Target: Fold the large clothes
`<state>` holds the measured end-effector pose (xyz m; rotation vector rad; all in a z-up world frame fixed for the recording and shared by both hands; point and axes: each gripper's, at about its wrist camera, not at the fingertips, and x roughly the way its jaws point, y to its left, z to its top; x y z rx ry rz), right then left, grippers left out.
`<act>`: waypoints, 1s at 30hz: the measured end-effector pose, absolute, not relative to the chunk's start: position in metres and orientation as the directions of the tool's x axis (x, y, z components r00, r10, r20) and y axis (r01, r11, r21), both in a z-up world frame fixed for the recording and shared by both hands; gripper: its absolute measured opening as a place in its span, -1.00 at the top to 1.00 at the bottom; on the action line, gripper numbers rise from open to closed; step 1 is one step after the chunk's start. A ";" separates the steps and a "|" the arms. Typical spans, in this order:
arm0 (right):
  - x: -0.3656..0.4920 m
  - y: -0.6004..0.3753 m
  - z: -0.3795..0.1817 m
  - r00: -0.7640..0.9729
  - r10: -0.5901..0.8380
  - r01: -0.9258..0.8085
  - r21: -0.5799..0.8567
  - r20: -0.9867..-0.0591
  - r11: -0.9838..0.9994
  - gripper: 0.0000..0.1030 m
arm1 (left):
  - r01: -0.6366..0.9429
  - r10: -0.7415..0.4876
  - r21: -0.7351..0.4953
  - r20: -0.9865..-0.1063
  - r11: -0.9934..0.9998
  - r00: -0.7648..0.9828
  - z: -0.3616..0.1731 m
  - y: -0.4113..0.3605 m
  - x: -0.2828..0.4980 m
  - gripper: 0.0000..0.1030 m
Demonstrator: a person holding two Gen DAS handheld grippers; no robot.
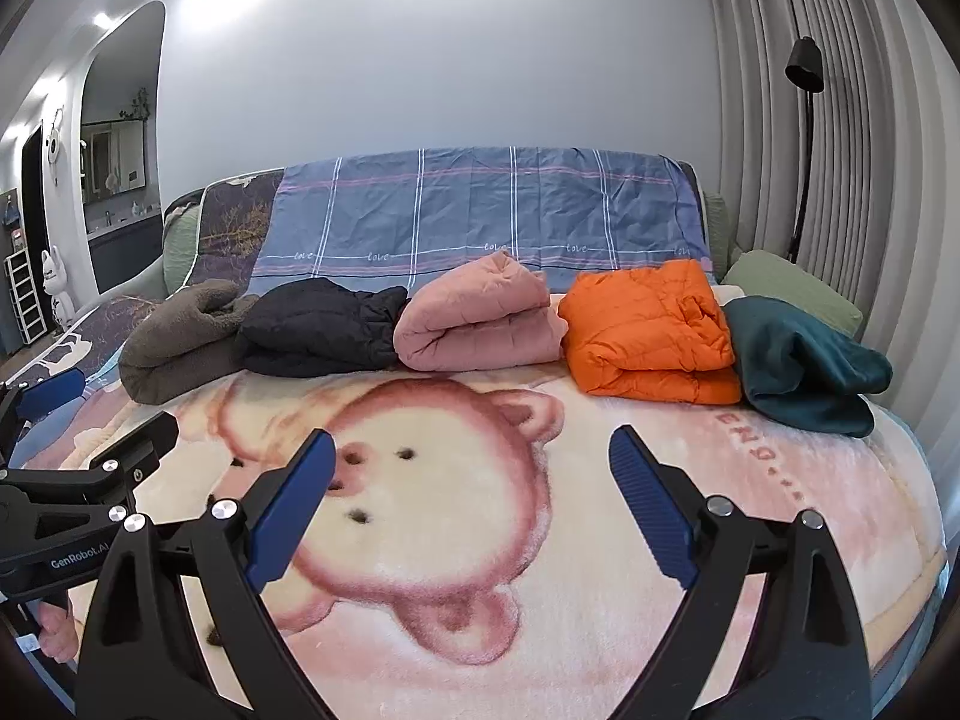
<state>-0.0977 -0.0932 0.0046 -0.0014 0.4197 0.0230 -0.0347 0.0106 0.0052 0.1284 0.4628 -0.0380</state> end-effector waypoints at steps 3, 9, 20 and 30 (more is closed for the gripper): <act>-0.097 -0.092 0.004 0.912 0.016 -0.018 -0.002 -0.411 1.000 -0.80 | 0.073 -0.018 0.100 -0.463 0.992 0.886 0.003 0.012 -0.032 -0.96; -0.096 -0.092 0.004 0.911 0.004 -0.009 -0.008 -0.413 1.000 -0.80 | 0.067 -0.015 0.095 -0.472 0.993 0.882 0.001 0.013 -0.029 -0.96; -0.093 -0.094 0.002 0.906 -0.010 0.008 -0.007 -0.423 1.000 -0.80 | 0.064 -0.016 0.084 -0.477 0.994 0.879 -0.003 0.015 -0.027 -0.96; -0.092 -0.096 -0.001 0.902 -0.014 0.014 -0.001 -0.432 1.000 -0.80 | 0.077 -0.024 0.089 -0.483 0.993 0.876 -0.006 0.015 -0.026 -0.96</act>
